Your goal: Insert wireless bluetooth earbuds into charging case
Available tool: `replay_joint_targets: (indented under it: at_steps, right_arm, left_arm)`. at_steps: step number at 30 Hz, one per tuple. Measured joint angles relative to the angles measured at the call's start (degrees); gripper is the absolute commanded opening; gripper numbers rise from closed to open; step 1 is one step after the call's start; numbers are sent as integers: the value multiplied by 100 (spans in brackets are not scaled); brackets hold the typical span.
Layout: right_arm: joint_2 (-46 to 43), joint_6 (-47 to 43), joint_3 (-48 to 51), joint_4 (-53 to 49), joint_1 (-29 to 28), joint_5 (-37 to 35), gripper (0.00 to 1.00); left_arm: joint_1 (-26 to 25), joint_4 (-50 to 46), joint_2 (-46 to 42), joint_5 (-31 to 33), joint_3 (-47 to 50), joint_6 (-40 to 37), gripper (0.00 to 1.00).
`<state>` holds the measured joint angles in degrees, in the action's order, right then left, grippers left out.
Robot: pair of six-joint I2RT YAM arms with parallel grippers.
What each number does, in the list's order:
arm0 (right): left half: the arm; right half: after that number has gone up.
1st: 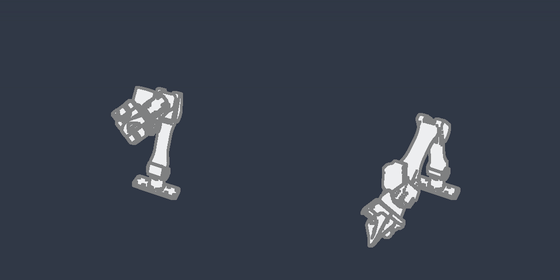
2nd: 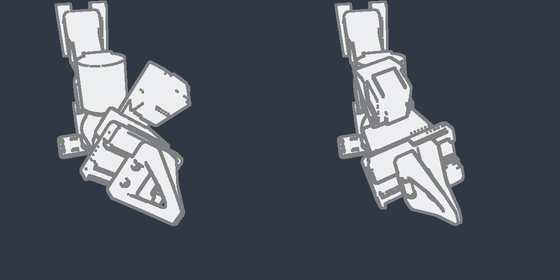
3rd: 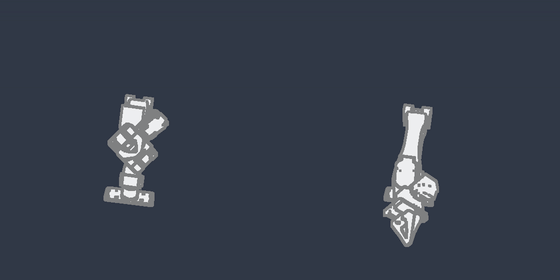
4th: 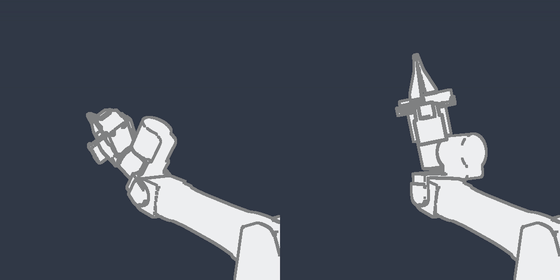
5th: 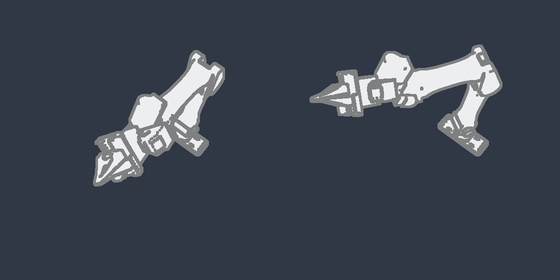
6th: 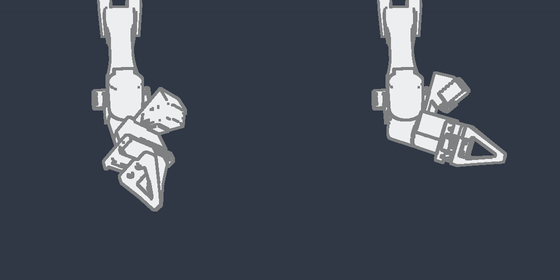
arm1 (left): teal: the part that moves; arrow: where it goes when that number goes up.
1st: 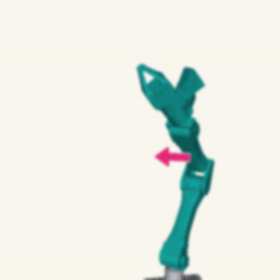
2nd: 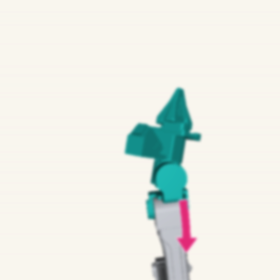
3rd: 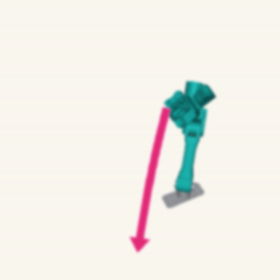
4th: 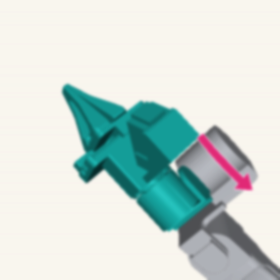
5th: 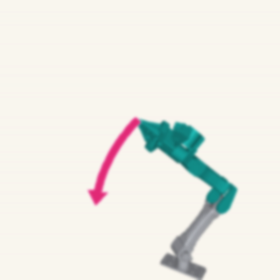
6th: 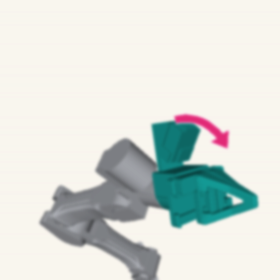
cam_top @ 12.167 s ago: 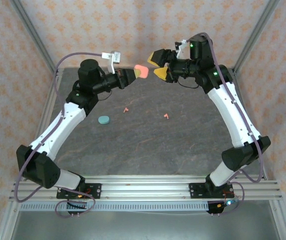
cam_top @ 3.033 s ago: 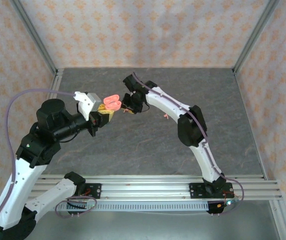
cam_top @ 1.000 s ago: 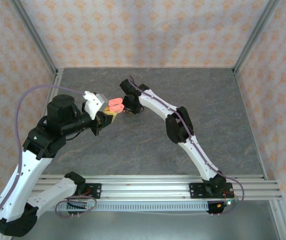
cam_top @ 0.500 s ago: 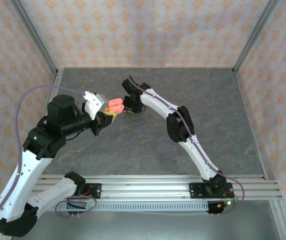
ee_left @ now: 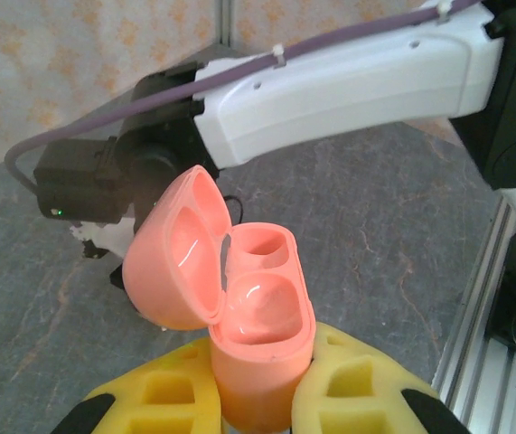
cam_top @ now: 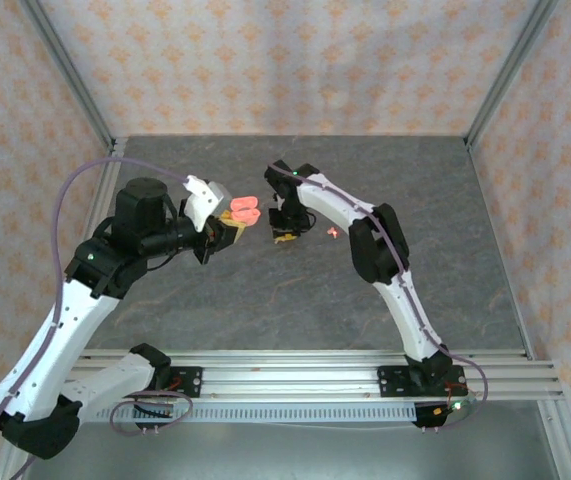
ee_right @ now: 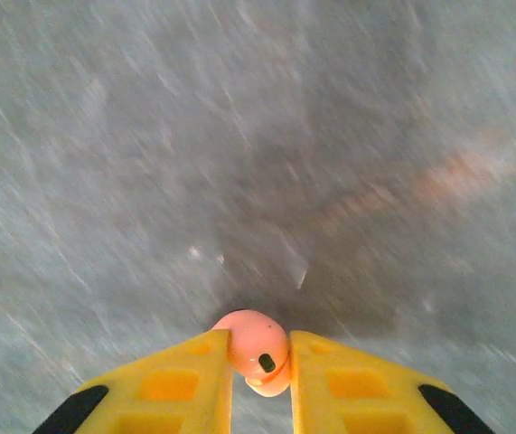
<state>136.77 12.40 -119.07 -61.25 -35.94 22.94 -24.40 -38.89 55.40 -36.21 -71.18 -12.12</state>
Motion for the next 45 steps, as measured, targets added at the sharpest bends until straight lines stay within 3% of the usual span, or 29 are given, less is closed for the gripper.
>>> replay_joint_targets:
  at_steps: [7, 20, 27, 38, 45]
  right_arm:
    - [-363, -848, 564, -459, 74, 87, 24]
    - [-254, -1220, 549, -927, 46, -4, 42]
    - [-535, -356, 588, -664, 46, -42, 47]
    - [-1499, 2498, 1818, 487, -39, -70, 48]
    - [-1246, 2975, 1687, 667, -227, -96, 48]
  left_arm:
    - [0, 103, 61, -146, 0, 0, 0]
    - [0, 101, 103, -267, 0, -4, 0]
    - [0, 103, 107, -282, 0, -44, 0]
    - [0, 136, 114, -385, 0, -46, 0]
    - [0, 151, 118, -409, 0, -46, 0]
